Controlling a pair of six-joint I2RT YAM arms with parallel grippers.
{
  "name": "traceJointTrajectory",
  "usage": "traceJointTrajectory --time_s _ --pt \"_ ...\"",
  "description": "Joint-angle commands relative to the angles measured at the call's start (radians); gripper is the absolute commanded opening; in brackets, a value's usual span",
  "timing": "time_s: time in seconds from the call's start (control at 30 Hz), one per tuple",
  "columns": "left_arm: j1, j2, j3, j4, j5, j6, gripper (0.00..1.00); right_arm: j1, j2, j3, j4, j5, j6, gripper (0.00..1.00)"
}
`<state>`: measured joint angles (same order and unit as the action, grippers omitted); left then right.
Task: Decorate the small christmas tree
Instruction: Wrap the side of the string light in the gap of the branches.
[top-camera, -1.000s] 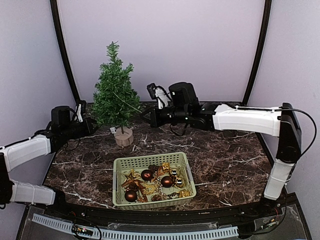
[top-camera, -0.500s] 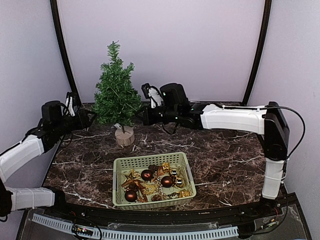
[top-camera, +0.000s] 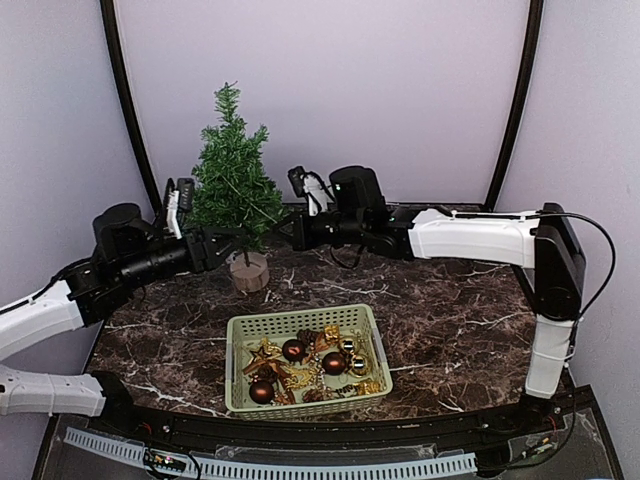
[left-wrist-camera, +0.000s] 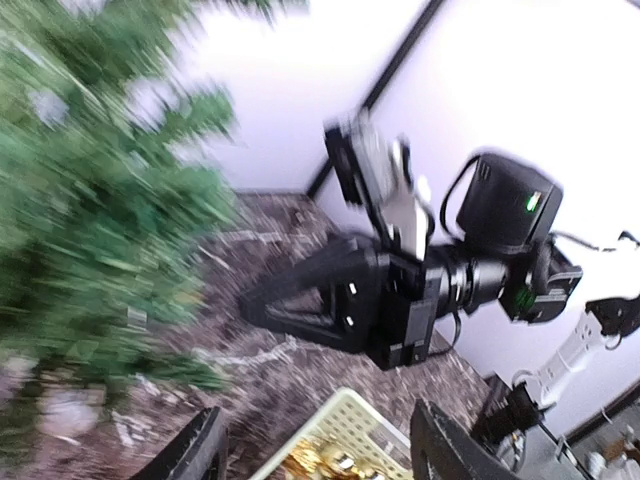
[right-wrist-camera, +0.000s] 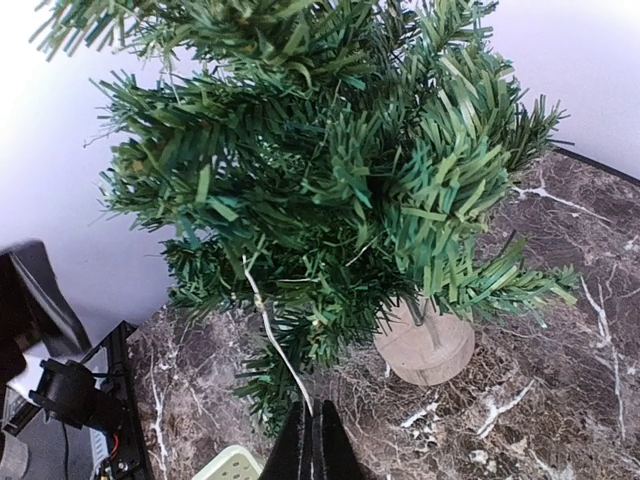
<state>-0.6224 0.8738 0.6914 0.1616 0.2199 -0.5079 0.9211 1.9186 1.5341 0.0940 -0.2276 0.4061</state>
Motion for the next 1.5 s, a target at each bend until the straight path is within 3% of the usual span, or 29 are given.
traceJointTrajectory --time_s 0.0,0.17,0.4,0.63,0.8,0.9,1.13,1.17,1.27,1.37,1.47 --pt "-0.1 0.171 0.035 0.212 -0.015 -0.04 0.65 -0.009 -0.079 -0.015 0.064 -0.043 0.035 0.0" --pt "-0.181 0.332 0.022 0.414 -0.043 -0.038 0.68 -0.01 -0.118 -0.021 0.047 -0.045 0.068 0.0" --pt "-0.204 0.482 0.03 0.675 -0.093 -0.072 0.72 -0.013 -0.157 -0.034 0.024 -0.025 0.078 0.0" --pt "-0.203 0.548 0.085 0.69 -0.054 -0.037 0.74 -0.03 -0.181 -0.05 -0.009 -0.031 0.07 0.0" --pt "-0.203 0.583 0.111 0.734 -0.004 -0.013 0.63 -0.042 -0.202 -0.074 -0.013 -0.062 0.078 0.0" --pt "-0.203 0.604 0.124 0.746 0.005 -0.027 0.48 -0.048 -0.213 -0.082 -0.026 -0.057 0.076 0.0" --pt "-0.189 0.629 0.152 0.729 0.062 -0.058 0.25 -0.055 -0.228 -0.087 -0.037 -0.091 0.061 0.0" --pt "-0.188 0.628 0.156 0.713 0.064 -0.056 0.28 -0.057 -0.23 -0.086 -0.039 -0.098 0.058 0.0" --pt "-0.188 0.62 0.147 0.699 0.068 -0.053 0.49 -0.059 -0.228 -0.08 -0.05 -0.109 0.057 0.0" --pt "-0.186 0.616 0.138 0.709 0.067 -0.044 0.51 -0.061 -0.226 -0.084 -0.045 -0.125 0.063 0.0" --pt "-0.184 0.618 0.149 0.708 0.09 -0.033 0.43 -0.061 -0.229 -0.092 -0.036 -0.145 0.067 0.0"
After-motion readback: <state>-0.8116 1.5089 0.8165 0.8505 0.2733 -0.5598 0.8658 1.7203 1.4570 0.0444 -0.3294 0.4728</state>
